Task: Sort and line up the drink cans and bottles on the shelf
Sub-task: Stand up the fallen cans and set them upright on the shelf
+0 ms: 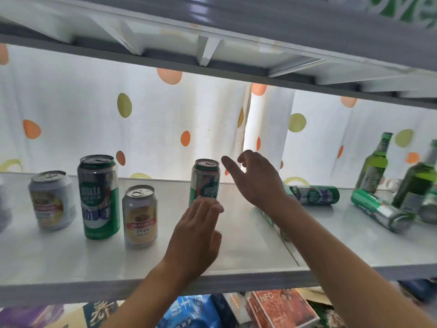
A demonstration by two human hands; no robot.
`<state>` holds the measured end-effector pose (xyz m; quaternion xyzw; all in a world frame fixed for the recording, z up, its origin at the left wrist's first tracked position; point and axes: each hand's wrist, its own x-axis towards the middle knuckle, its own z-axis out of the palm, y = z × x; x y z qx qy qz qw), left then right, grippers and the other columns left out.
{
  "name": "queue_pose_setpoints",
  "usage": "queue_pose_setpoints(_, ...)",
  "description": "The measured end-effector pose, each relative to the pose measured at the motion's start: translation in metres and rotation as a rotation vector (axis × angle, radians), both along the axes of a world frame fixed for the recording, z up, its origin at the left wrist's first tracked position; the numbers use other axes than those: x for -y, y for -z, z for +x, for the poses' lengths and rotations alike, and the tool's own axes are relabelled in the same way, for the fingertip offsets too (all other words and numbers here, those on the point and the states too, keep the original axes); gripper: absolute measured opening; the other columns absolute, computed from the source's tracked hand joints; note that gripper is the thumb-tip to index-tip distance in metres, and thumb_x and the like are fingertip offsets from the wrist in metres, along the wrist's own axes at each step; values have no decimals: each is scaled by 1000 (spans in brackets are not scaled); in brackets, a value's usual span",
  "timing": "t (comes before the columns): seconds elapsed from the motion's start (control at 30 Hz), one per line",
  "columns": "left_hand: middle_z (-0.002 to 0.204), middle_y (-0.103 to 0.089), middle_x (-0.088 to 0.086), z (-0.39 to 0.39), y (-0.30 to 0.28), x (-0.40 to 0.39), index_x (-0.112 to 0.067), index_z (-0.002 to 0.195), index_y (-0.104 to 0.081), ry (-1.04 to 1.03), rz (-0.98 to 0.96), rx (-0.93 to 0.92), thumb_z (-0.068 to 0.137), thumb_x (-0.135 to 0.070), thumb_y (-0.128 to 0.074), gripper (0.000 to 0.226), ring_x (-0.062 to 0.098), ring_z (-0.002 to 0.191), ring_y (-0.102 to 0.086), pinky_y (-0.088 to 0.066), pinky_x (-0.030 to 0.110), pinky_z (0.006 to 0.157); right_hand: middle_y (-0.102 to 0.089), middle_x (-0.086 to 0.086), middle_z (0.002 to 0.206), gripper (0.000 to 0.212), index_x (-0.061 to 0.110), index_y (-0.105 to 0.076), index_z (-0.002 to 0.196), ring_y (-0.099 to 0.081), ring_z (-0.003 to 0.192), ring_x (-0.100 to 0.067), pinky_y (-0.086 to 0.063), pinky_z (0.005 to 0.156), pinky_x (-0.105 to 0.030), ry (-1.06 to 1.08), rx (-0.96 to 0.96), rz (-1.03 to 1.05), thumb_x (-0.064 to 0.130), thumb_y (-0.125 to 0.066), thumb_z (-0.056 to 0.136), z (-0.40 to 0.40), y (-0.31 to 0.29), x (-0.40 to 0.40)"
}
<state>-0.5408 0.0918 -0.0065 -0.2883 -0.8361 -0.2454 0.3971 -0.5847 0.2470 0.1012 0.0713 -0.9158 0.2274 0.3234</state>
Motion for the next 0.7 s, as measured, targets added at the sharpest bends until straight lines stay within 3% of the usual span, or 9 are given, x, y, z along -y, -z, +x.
queue_pose_setpoints(0.17,127,-52,-3,-13,-15,-43,-22,117,-46,112,107,64,73,-4,-68,52,12,112,-50,-38,18,91,-53,7,99,46,17,-59,107,-50,96,-15,-34,82,-29,134,25,-57,59,-43,96,20,1,-60)
queue_pose_setpoints(0.37,127,-55,-3,-47,-27,-91,-29,116,-40,189,218,185,82,-5,-65,48,15,108,-56,-42,21,77,-61,2,94,39,20,-57,96,-56,88,-20,-38,74,-31,277,104,-105,57,-44,96,51,11,-113)
queue_pose_setpoints(0.53,127,-55,6,-59,-3,-109,-16,121,-47,202,168,247,75,5,-58,51,26,111,-55,-51,37,79,-62,4,92,41,22,-57,96,-59,87,-19,-46,76,-36,317,205,-93,61,-46,93,61,42,-126)
queue_pose_setpoints(0.7,132,-53,5,-61,7,-110,-16,122,-47,207,129,209,72,4,-57,55,24,113,-54,-50,33,81,-60,7,98,44,23,-55,104,-59,89,-14,-47,73,-33,302,243,-102,65,-52,89,50,63,-127)
